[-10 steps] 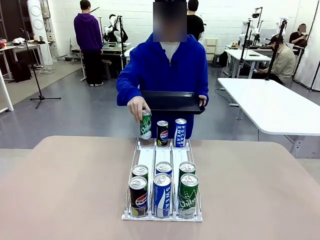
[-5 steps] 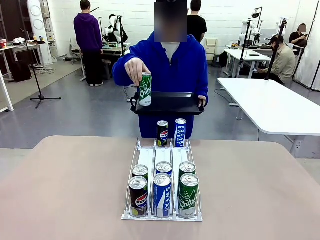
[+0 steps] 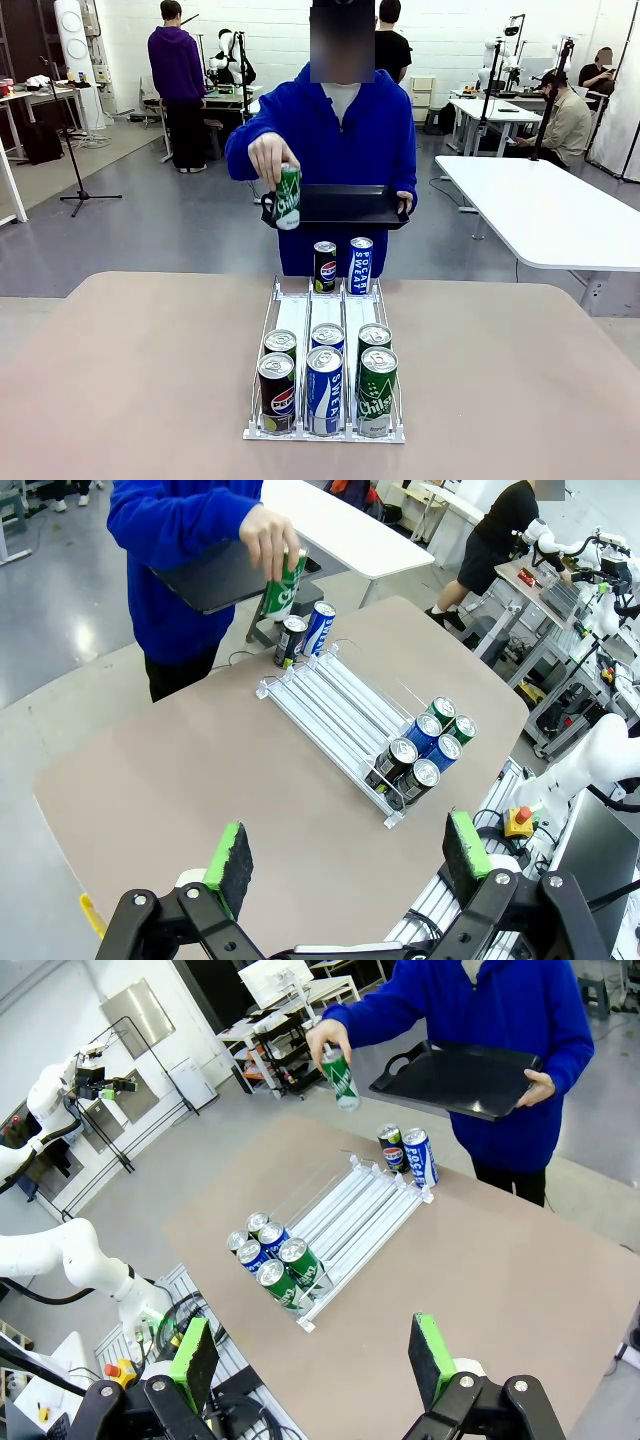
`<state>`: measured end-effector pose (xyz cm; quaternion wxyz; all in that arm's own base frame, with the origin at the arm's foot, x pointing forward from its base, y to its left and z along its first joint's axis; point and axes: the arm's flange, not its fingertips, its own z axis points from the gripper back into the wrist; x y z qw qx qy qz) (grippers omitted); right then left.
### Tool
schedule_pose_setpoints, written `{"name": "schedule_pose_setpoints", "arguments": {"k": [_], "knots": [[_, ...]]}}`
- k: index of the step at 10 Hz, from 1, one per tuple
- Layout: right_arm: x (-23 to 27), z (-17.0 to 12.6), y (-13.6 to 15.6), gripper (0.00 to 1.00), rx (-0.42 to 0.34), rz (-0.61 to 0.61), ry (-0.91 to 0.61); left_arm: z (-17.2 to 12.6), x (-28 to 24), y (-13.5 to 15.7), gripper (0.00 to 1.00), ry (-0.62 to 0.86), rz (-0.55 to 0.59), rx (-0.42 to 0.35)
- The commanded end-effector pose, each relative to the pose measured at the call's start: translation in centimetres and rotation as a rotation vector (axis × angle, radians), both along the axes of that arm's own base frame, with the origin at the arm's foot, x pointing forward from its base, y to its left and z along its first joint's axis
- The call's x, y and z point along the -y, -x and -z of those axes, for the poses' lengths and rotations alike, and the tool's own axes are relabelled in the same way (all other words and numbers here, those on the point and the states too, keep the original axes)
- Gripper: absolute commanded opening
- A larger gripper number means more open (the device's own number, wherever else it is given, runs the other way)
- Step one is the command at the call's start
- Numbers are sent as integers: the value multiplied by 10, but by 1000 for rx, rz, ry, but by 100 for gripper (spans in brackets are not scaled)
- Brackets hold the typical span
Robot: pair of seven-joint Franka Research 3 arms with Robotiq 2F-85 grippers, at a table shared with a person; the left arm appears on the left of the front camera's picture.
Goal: Retrieve and hand over the desired beverage to the person.
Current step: Pick up a can of the same type that the person held from the Automatic Can Dispenser.
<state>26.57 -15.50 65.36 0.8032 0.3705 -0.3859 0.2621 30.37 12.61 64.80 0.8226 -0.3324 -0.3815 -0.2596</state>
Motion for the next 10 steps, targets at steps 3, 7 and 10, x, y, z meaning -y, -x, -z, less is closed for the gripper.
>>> {"name": "schedule_pose_setpoints", "arguments": {"k": [3,7,10], "knots": [[-1,-3,-4,100,23,-12,-22,0,-1,-1,100,8,14,23],[-1,-3,-4,100,23,-12,-22,0,-1,-1,100,8,14,23],[-1,-3,-4,100,23,-12,-22,0,-1,-1,100,8,14,23]]}}
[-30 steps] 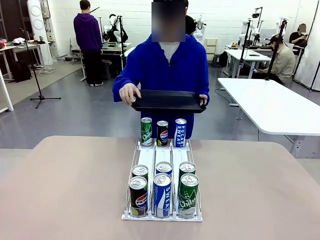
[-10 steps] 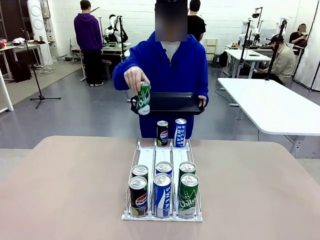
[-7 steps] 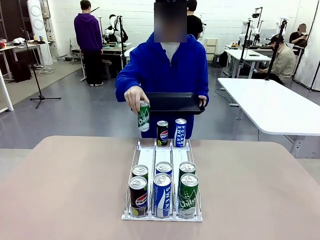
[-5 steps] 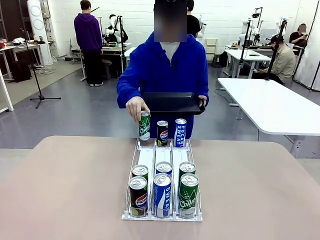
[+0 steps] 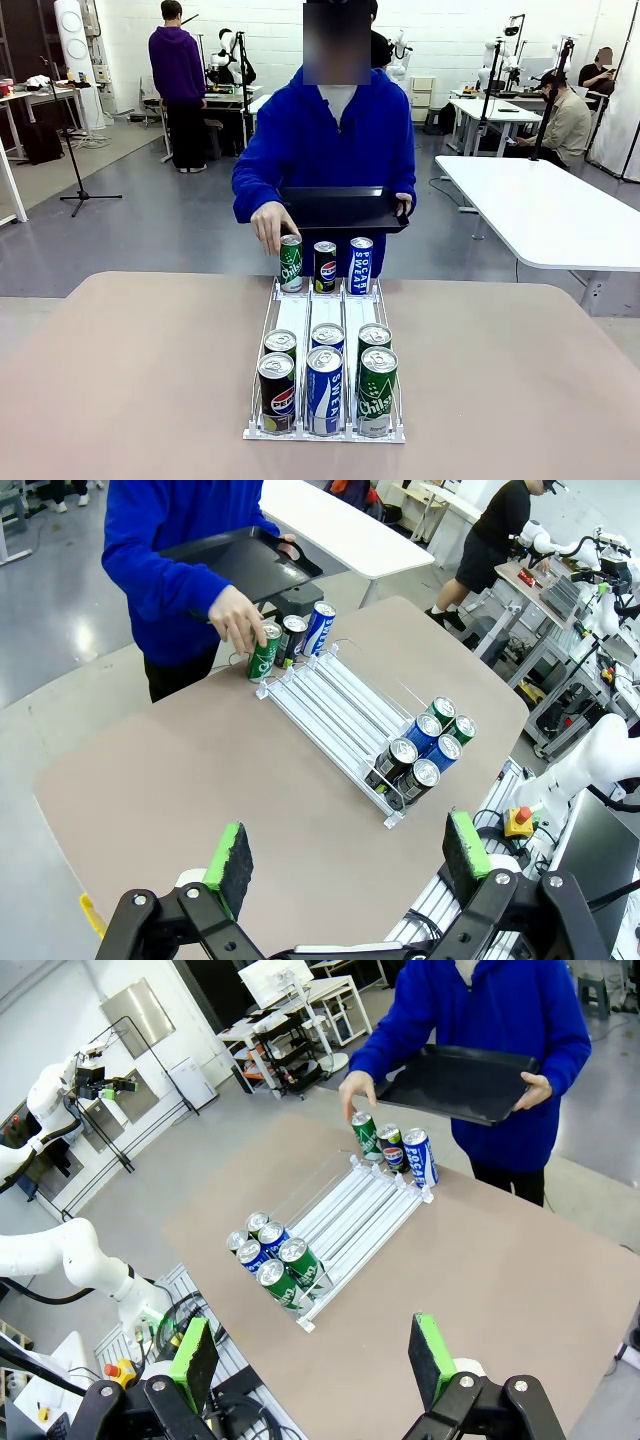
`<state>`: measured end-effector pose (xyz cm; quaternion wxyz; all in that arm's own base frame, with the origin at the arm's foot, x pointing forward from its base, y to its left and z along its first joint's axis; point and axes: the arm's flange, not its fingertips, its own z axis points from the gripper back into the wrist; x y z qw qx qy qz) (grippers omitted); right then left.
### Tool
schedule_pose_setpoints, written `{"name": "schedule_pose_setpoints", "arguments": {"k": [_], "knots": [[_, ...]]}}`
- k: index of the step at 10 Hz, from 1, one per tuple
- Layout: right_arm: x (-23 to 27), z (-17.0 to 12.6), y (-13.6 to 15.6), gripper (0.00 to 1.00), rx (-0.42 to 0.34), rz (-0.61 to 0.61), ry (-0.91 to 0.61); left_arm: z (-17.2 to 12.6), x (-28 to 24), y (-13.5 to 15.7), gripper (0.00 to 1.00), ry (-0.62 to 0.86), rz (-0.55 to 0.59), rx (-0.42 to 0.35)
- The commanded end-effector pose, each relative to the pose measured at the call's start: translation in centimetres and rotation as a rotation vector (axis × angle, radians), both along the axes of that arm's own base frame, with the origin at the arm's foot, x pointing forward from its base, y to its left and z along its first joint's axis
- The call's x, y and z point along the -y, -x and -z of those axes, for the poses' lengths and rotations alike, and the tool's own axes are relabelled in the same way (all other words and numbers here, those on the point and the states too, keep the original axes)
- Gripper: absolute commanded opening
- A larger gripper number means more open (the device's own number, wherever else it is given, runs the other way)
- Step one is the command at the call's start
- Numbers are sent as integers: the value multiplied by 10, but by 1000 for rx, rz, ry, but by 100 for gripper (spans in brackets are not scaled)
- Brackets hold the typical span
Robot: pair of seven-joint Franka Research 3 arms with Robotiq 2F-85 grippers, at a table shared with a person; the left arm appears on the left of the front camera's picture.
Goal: Retrieve and hand over the desired beverage to the person.
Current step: Pick up a can of the same type that the person held from the Automatic Can Dispenser.
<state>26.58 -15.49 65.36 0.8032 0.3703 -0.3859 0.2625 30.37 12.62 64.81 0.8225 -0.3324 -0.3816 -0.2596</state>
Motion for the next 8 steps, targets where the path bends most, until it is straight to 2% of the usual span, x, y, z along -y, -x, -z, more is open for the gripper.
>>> {"name": "schedule_pose_setpoints", "arguments": {"k": [1,4,5,7,8], "knots": [[-1,-3,-4,100,23,-12,-23,0,-1,-1,100,8,14,23],[-1,-3,-4,100,23,-12,-23,0,-1,-1,100,8,14,23],[0,0,0,100,0,0,0,0,-1,-1,100,8,14,23],[-83,-22,-18,100,-250,-52,249,0,-1,-1,100,8,14,23],[-132,-22,-35,100,-384,-6,346,0,-1,-1,100,8,14,23]]}}
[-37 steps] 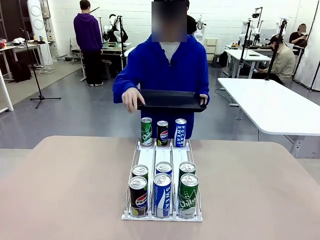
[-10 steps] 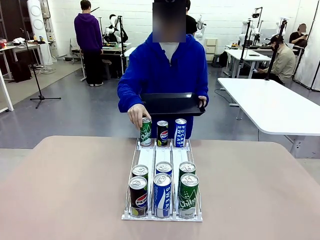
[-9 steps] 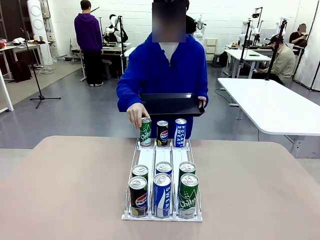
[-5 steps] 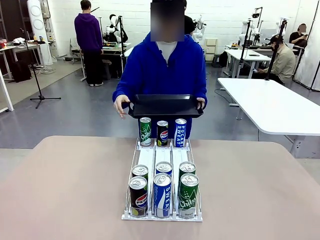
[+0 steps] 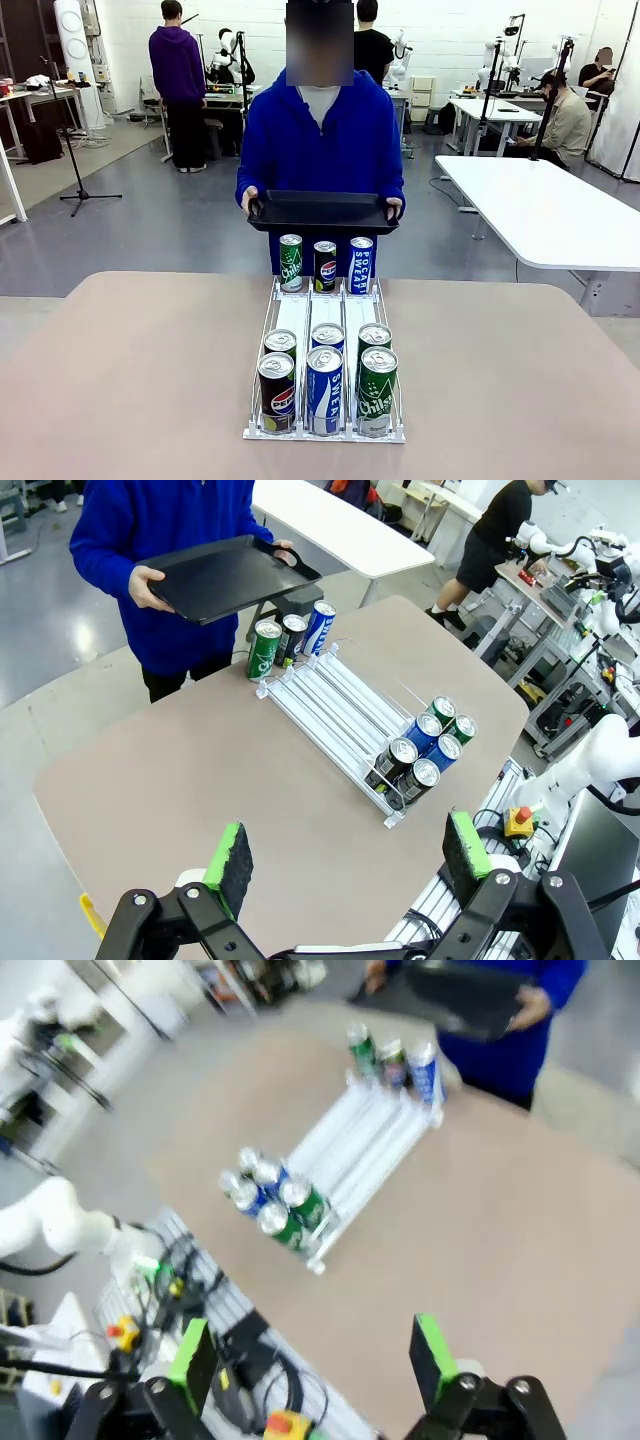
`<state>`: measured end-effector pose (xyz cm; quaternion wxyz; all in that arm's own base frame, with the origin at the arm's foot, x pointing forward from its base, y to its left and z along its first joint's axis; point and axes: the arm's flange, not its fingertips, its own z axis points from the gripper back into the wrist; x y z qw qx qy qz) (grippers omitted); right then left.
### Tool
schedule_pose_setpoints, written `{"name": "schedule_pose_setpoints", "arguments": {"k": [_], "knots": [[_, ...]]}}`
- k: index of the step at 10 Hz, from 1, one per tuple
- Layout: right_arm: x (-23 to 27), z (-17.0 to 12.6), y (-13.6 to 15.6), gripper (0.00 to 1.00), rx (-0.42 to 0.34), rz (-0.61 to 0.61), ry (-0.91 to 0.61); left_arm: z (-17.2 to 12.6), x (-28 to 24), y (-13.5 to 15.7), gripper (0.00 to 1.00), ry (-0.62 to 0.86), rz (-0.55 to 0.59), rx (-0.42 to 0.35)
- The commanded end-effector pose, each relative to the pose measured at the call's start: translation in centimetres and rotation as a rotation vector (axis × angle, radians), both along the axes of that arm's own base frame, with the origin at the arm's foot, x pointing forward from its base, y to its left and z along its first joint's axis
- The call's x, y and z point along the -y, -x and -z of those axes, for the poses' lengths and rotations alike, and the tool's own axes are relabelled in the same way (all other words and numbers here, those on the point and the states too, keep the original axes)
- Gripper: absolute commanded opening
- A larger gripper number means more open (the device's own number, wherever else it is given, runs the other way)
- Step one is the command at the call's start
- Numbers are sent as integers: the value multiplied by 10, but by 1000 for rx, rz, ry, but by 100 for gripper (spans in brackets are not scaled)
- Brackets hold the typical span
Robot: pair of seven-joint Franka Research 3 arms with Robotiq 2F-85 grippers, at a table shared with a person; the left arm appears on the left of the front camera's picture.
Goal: Retrieve and hand over the desired beverage to the person.
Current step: Pick up a can of the same type that the person held from the Automatic Can Dispenser.
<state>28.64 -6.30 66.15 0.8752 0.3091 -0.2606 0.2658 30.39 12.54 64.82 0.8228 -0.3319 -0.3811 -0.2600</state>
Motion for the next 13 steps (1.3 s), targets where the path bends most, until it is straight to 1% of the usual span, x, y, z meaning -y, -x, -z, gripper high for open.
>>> {"name": "schedule_pose_setpoints", "arguments": {"k": [1,2,3,4,6,7,9,10,13], "knots": [[-79,-5,-26,100,-225,62,200,0,-2,0,100,10,13,23],[-112,9,-32,100,-270,147,283,0,-2,0,100,10,13,23],[-145,25,-39,100,-286,253,374,0,-2,0,100,10,13,23],[-177,40,-48,100,-288,329,427,0,-2,0,100,10,13,23],[-225,60,-60,100,-275,416,482,0,-2,0,100,10,13,23],[-238,67,-64,100,-263,442,467,0,-2,0,100,10,13,23],[-247,65,-68,100,-260,429,400,0,-2,0,100,10,13,23],[-243,69,-61,100,-265,417,456,0,-2,0,100,10,13,23],[-243,69,-61,100,-265,417,456,0,-2,0,100,10,13,23]]}}
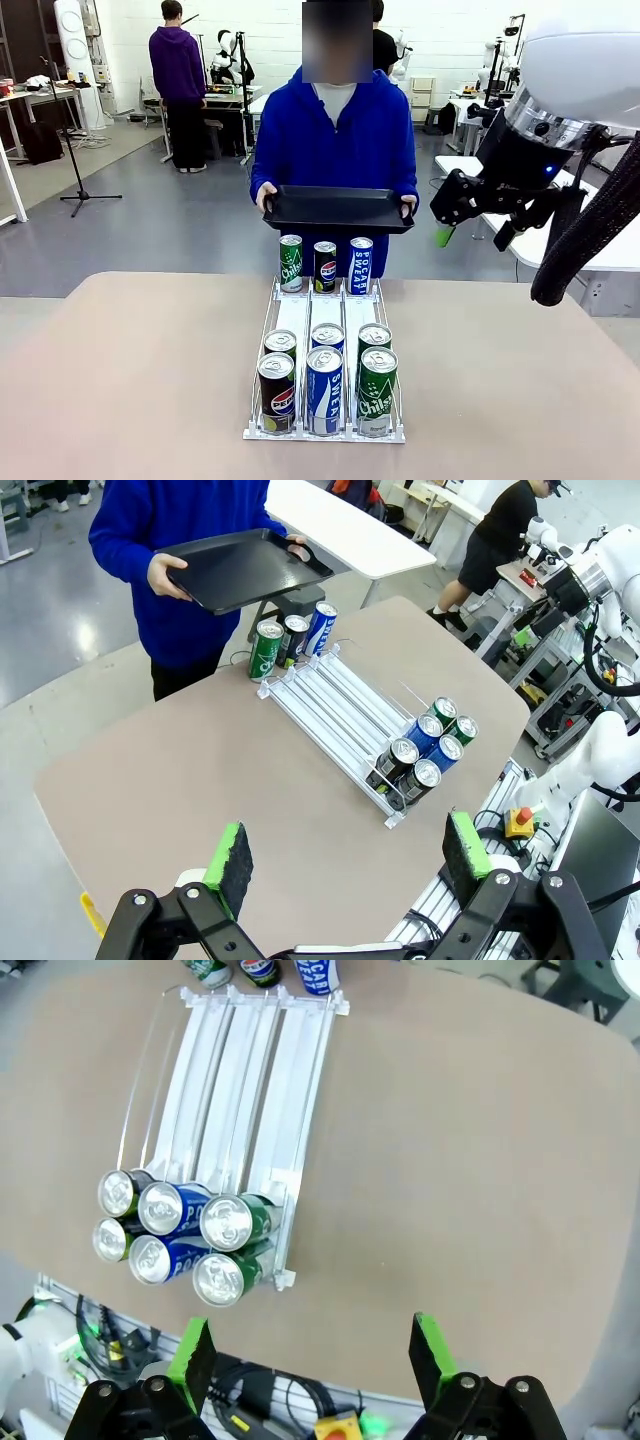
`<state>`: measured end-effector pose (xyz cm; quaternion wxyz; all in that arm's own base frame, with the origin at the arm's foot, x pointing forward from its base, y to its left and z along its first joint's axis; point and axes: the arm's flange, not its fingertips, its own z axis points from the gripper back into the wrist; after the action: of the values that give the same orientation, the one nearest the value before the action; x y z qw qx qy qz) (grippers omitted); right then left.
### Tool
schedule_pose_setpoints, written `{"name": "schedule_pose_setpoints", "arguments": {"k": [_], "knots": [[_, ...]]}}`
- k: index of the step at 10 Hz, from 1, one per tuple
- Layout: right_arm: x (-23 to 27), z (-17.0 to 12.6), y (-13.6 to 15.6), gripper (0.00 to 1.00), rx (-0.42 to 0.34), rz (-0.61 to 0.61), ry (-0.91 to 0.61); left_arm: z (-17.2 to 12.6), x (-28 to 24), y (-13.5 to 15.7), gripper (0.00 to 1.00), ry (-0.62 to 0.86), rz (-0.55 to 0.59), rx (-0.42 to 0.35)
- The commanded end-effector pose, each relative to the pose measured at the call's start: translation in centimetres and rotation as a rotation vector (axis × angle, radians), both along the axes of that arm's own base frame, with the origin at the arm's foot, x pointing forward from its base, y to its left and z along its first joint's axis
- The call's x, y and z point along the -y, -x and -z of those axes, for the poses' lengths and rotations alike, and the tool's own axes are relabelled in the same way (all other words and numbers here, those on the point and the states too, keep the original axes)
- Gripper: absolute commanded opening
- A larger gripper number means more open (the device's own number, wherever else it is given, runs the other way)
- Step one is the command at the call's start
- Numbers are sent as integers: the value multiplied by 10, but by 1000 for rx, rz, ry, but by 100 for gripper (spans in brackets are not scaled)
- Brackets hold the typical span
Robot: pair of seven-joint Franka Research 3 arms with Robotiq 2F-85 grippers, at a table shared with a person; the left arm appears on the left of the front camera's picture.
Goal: Retrieve and hand over the desired beverage to the person.
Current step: Pick up a can of the same type that the person held from the Automatic Can Dispenser.
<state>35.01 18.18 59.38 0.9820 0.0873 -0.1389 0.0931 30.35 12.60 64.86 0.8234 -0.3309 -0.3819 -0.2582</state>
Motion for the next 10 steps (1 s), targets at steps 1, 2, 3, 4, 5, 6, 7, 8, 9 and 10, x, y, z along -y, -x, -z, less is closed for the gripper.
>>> {"name": "schedule_pose_setpoints", "arguments": {"k": [1,2,3,4,5,6,7,8,9,10], "knots": [[1,1,3,100,-5,9,20,0,-1,-1,100,10,18,23],[0,0,0,100,0,0,0,0,-1,-1,100,10,18,23],[-16,12,0,100,-47,7,34,0,-1,-1,100,10,18,23],[-38,25,4,100,-92,-1,44,0,-1,-1,100,10,18,23],[-59,37,11,100,-136,1,61,0,-1,-1,100,10,18,23],[-81,54,17,100,-181,21,72,0,-1,-1,100,10,18,23],[-96,70,20,100,-209,57,87,0,-1,-1,100,10,18,23],[-108,88,22,100,-230,87,95,0,-1,-1,100,10,18,23],[-114,100,21,100,-227,112,109,0,-1,-1,100,10,18,23],[-116,109,19,100,-221,125,98,0,-1,-1,100,10,18,23]]}}
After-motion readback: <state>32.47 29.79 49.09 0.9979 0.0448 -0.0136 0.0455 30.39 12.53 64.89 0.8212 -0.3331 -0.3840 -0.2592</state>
